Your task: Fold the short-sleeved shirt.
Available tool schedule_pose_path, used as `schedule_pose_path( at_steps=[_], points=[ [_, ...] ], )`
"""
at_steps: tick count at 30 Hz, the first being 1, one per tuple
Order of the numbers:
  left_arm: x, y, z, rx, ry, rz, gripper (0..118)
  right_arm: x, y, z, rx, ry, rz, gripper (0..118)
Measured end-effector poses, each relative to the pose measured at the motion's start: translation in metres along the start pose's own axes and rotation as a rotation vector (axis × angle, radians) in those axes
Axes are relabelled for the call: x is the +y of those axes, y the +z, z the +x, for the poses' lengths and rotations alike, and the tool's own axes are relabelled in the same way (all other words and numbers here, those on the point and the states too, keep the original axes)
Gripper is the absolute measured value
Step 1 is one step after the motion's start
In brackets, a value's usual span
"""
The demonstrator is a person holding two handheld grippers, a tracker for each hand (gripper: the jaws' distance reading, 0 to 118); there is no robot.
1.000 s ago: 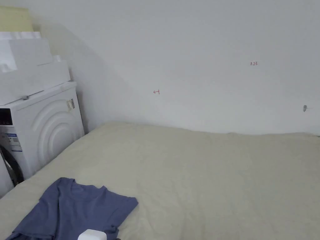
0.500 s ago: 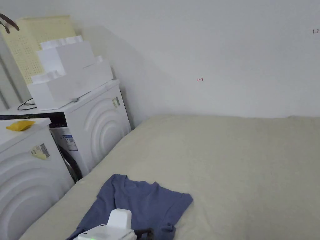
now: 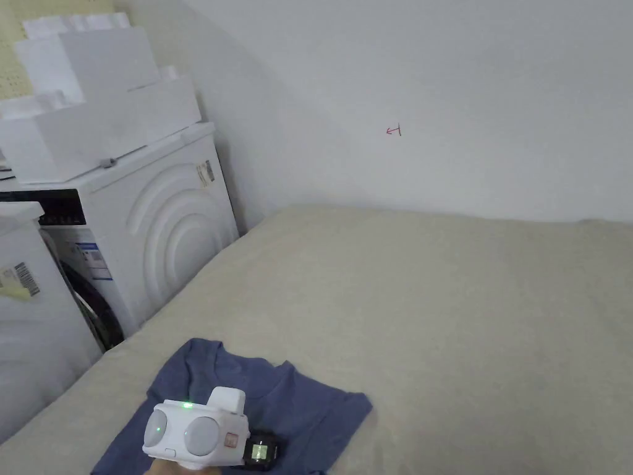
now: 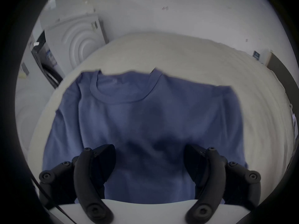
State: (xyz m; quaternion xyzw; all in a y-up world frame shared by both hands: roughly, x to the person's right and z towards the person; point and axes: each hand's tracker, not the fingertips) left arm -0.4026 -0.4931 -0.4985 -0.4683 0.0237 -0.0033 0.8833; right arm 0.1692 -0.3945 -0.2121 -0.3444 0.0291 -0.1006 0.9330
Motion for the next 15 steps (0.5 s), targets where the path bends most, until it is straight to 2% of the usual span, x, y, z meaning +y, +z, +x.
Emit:
schedule_pose_path(
  at_steps=[2, 3, 5, 6, 7, 11, 15],
  points=[
    [-0.004, 0.005, -0.001, -0.022, 0.009, 0.043, 92, -0.002, -0.002, 0.006, -0.006, -0.024, -0.02, 0],
    [-0.002, 0.003, -0.006, -0.024, 0.007, 0.038, 76, -0.003, -0.004, 0.008, -0.012, -0.032, -0.03, 0],
    [-0.005, 0.012, 0.003, 0.02, -0.044, 0.07, 56, -0.004, -0.007, 0.012, -0.018, -0.045, -0.036, 0],
    [-0.006, 0.017, 0.008, 0.059, -0.09, 0.109, 31, -0.004, -0.009, 0.013, -0.022, -0.06, -0.045, 0],
    [-0.005, 0.018, 0.009, 0.037, -0.108, 0.117, 4, -0.004, -0.01, 0.014, -0.02, -0.077, -0.051, 0],
    [-0.007, 0.014, 0.013, 0.082, -0.043, 0.096, 0, -0.004, -0.009, 0.016, -0.008, -0.11, -0.044, 0],
    [0.003, 0.045, 0.011, 0.055, -0.033, 0.192, 0, -0.001, -0.002, 0.017, 0.015, -0.093, -0.02, 0]
  ],
)
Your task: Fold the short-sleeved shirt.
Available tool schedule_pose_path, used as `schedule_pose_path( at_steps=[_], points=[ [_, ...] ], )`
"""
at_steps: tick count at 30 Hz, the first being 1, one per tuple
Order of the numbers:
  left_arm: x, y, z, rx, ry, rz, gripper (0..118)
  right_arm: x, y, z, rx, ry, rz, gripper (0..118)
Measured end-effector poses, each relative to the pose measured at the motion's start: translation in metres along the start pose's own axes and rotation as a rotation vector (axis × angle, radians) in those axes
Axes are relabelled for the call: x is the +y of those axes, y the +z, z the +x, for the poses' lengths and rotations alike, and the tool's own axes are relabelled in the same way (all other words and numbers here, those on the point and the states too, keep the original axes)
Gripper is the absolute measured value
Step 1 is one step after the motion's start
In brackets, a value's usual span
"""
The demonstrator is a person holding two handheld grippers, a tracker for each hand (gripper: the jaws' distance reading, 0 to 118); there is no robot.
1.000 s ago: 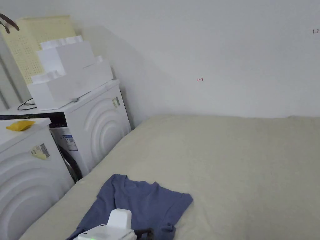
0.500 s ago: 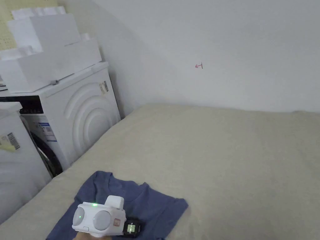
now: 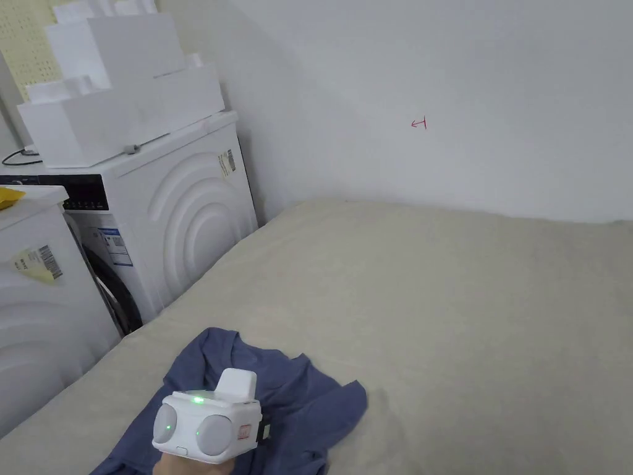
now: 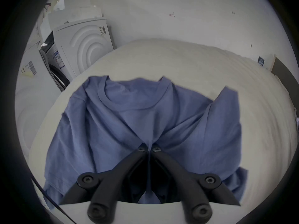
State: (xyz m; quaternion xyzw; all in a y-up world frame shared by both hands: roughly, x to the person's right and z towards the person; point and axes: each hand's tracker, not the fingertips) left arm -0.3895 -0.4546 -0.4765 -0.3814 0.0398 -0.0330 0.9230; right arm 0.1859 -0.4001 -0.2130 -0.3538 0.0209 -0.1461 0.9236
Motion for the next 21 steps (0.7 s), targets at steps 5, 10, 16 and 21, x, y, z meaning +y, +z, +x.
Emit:
schedule_pose_path(
  at_steps=[5, 10, 16, 21],
  points=[
    [0.042, 0.034, 0.023, -0.013, -0.066, 0.091, 0, -0.001, 0.015, 0.012, 0.049, -0.08, 0.041, 0],
    [0.092, 0.057, 0.096, -0.213, -0.027, 0.22, 0, -0.012, 0.035, 0.031, 0.001, -0.095, 0.054, 0],
    [0.137, 0.09, 0.25, -0.46, -0.227, 0.335, 0, -0.024, 0.064, 0.064, -0.069, -0.148, 0.098, 0],
    [0.123, 0.136, 0.387, -0.683, -0.358, 0.379, 0, -0.03, 0.084, 0.089, -0.119, -0.202, 0.156, 0]
  ],
)
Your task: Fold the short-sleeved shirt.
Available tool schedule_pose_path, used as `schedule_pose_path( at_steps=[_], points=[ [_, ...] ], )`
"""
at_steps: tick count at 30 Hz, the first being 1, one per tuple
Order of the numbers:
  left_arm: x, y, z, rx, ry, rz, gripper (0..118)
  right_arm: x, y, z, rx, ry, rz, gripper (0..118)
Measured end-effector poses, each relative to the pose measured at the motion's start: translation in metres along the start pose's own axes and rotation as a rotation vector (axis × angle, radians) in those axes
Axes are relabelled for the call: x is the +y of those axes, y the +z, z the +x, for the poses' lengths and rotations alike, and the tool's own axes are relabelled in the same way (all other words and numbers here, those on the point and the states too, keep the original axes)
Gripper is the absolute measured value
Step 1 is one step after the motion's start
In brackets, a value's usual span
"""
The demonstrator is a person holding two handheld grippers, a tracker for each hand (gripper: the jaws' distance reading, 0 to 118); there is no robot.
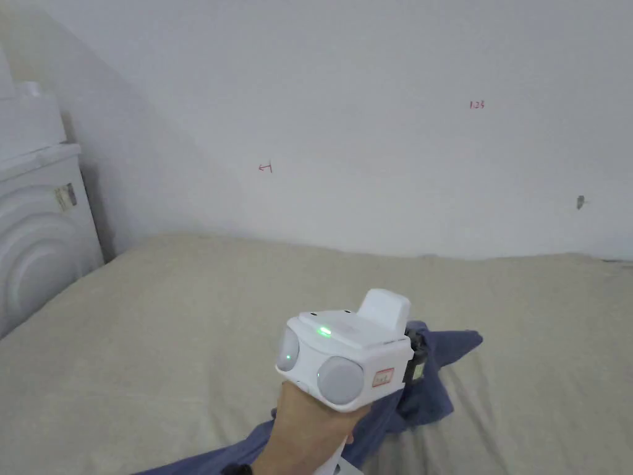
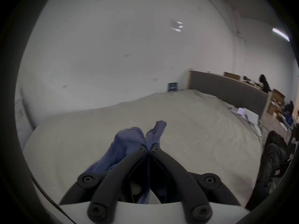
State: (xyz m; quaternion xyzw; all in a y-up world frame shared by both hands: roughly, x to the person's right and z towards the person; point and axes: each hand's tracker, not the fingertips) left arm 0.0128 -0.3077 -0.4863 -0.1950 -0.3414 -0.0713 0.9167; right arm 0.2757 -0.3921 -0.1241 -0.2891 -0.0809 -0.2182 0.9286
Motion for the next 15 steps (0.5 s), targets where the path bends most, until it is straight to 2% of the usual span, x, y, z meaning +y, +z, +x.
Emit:
schedule_pose_path(
  at_steps=[2, 4, 7, 9, 11, 12, 13, 15],
  points=[
    [-0.004, -0.024, 0.048, -0.113, -0.038, -0.083, 0, 0.0, 0.005, 0.01, -0.017, -0.033, 0.024, 0],
    [-0.022, -0.042, 0.096, -0.136, -0.069, -0.107, 0, 0.0, 0.01, 0.018, -0.018, -0.047, 0.04, 0],
    [-0.057, -0.061, 0.164, -0.294, -0.004, -0.203, 0, -0.003, 0.013, 0.026, -0.031, -0.073, 0.049, 0],
    [-0.088, -0.069, 0.21, -0.321, -0.097, -0.227, 0, -0.005, 0.015, 0.03, -0.038, -0.079, 0.053, 0],
    [-0.117, -0.077, 0.239, -0.368, -0.104, -0.303, 0, -0.007, 0.015, 0.032, -0.052, -0.096, 0.052, 0],
    [-0.129, -0.079, 0.246, -0.358, -0.071, -0.328, 5, -0.008, 0.015, 0.033, -0.051, -0.094, 0.051, 0],
    [-0.139, -0.081, 0.249, -0.364, -0.064, -0.343, 17, -0.008, 0.015, 0.034, -0.054, -0.093, 0.05, 0],
    [-0.175, -0.108, 0.24, -0.339, -0.025, -0.374, 67, -0.009, 0.015, 0.032, -0.066, -0.071, 0.047, 0]
  ],
)
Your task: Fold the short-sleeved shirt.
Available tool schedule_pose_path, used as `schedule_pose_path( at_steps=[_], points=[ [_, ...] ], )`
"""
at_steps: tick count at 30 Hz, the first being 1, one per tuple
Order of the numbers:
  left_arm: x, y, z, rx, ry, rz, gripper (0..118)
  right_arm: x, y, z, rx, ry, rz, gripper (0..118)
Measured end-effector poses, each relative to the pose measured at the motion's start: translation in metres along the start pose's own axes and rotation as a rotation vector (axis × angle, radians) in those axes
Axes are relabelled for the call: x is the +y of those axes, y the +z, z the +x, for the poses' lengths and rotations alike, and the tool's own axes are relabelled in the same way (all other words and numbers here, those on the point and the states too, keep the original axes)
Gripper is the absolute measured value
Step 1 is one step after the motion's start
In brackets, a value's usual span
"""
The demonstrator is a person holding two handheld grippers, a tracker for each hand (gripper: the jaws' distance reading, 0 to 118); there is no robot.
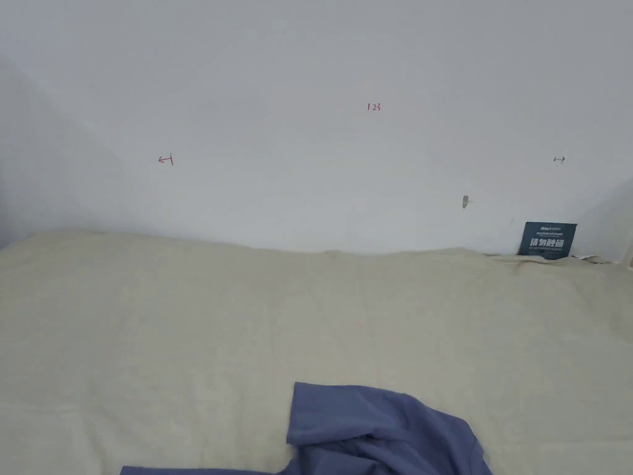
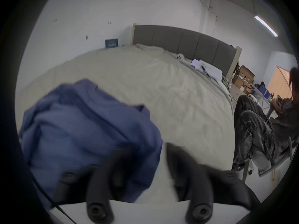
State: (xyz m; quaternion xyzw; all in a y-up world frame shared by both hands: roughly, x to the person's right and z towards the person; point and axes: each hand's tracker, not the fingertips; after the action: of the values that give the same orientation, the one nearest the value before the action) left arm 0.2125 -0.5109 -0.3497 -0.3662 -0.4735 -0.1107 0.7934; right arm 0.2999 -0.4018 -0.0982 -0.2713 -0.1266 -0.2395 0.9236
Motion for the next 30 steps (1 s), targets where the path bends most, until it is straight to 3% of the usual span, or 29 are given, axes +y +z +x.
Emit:
schedule_pose_path(
  at_steps=[2, 6, 12, 15, 17, 22, 25, 28, 30],
  points=[
    [-0.012, 0.008, -0.011, -0.011, 0.038, -0.001, 89, 0.0, -0.001, -0.004, -0.006, 0.035, -0.004, 0],
    [-0.023, 0.074, -0.047, 0.042, 0.086, 0.056, 89, 0.006, -0.007, -0.016, 0.033, 0.11, -0.011, 0],
    [-0.051, 0.244, -0.091, 0.248, 0.131, 0.283, 90, 0.026, -0.013, -0.063, 0.168, 0.266, 0.042, 0],
    [-0.079, 0.323, -0.088, 0.399, 0.169, 0.443, 90, 0.034, -0.018, -0.091, 0.22, 0.36, 0.065, 0],
    [-0.096, 0.357, -0.081, 0.444, 0.169, 0.441, 90, 0.035, -0.02, -0.109, 0.2, 0.4, 0.104, 0],
    [-0.113, 0.401, -0.03, 0.713, 0.133, 0.439, 88, 0.026, -0.016, -0.139, 0.253, 0.438, 0.117, 0],
    [-0.131, 0.409, -0.022, 0.758, 0.189, 0.432, 78, 0.015, -0.012, -0.144, 0.288, 0.422, 0.094, 0],
    [-0.155, 0.416, -0.029, 0.774, 0.265, 0.455, 45, 0.005, -0.01, -0.143, 0.301, 0.404, 0.077, 0],
    [-0.165, 0.418, -0.028, 0.789, 0.272, 0.44, 16, 0.0, -0.009, -0.141, 0.3, 0.403, 0.069, 0]
  ],
)
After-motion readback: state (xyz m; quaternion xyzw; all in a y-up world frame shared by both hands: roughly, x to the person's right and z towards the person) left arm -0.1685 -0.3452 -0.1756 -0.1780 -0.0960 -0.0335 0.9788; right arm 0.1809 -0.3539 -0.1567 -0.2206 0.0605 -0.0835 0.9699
